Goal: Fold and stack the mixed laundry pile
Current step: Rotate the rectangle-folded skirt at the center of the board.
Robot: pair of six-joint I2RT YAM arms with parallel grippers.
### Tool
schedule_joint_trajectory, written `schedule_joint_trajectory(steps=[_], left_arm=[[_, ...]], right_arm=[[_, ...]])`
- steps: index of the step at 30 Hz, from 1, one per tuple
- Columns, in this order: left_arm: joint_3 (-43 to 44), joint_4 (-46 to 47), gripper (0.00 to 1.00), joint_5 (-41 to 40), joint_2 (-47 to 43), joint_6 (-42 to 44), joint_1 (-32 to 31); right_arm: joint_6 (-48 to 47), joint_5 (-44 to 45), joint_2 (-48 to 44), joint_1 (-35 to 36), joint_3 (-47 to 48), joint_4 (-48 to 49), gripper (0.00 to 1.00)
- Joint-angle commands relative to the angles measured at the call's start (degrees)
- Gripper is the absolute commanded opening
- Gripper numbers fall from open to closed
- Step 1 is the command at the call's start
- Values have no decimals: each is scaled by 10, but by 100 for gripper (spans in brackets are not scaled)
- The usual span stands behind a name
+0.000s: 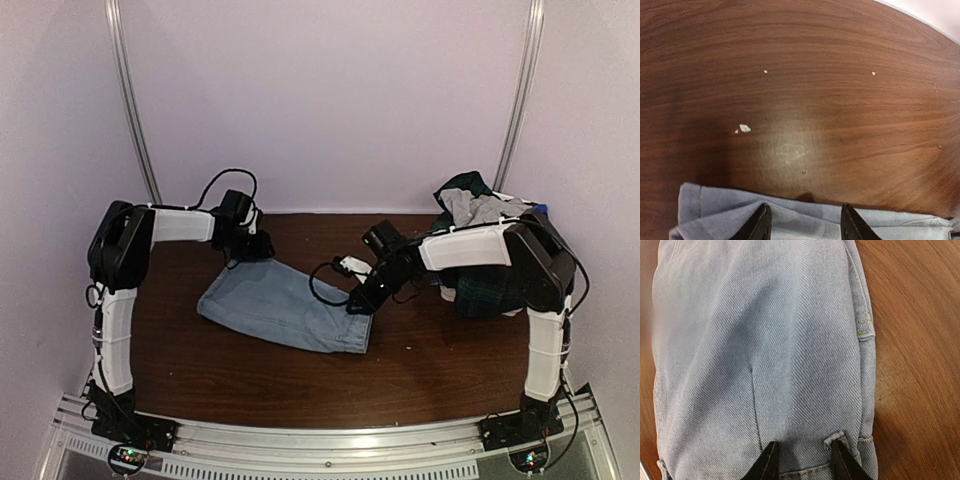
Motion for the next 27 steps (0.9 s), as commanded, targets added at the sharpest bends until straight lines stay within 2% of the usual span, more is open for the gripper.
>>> schedule_joint_trajectory(steps=[1,4,8,11,13,15,17,21,23,27], left_arm=[[59,-31,50,-4,60,25,11],[111,-54,53,2,91,37,22],[209,-111,63,8,95,75,30],[280,-171,71,-7,72,105,30],[272,-194,73,-10,31,111,30],[192,-184,74,-6,-41,97,30],[64,-135,75,18,-128,74,30],[-201,-24,77,45,-288,20,27],[-295,4,77,46,-353,7,23],[-422,21,77,24,-427,-16,20]], right_arm=[[12,21,10,14,-20,-31,37],[46,-1,-18,44,-54,-11,37],[111,-31,-59,111,-107,30,41],[143,-58,-96,147,-130,53,43],[150,-31,-125,142,-133,49,45],[150,-9,-153,128,-130,46,48],[148,-12,-170,121,-124,57,51],[157,-78,-149,121,-87,92,54],[158,-106,-117,129,-48,89,55],[134,-114,-55,161,33,52,52]])
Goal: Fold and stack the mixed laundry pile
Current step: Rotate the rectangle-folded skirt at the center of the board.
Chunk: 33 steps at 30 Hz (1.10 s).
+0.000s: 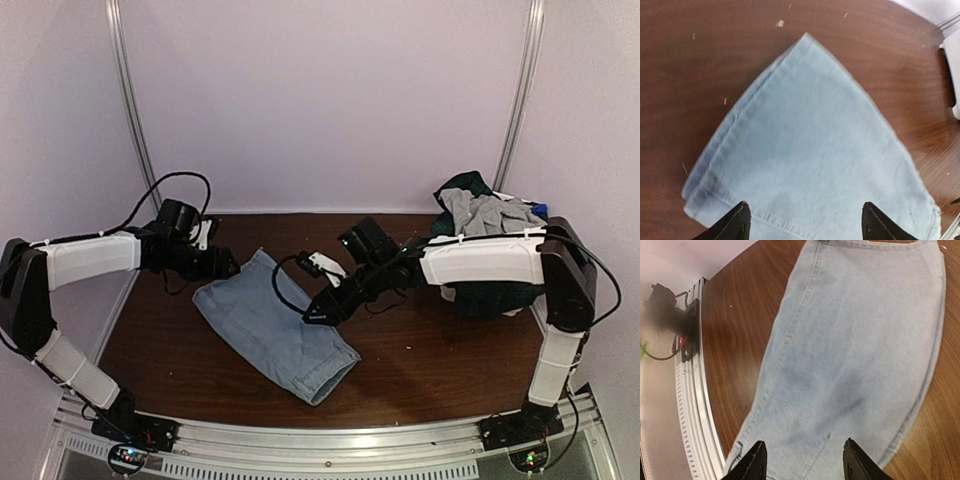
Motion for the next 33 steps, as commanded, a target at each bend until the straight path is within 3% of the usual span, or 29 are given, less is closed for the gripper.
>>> schedule_joint_trajectory(steps=[1,6,11,16,22,24,27,33], left_arm=[[-114,58,77,-14,-48,-40,-4],[-162,66,75,-46,-39,-50,-2],[-114,84,69,-58,71,-49,9],[13,73,62,-45,202,-23,23],[265,-19,60,-26,352,20,42],[302,-35,65,-14,337,30,42],[274,-17,73,16,260,38,36],[45,62,75,68,47,2,21]], right_arm=[[-19,-43,66,40,75,-23,51],[-43,-48,128,54,84,-54,46],[-36,-37,135,56,10,-27,44],[12,-49,129,75,-17,41,40],[69,-43,171,67,123,69,44],[81,-46,151,49,127,76,45],[95,-54,97,19,67,118,47],[165,-62,37,-46,-65,192,47]])
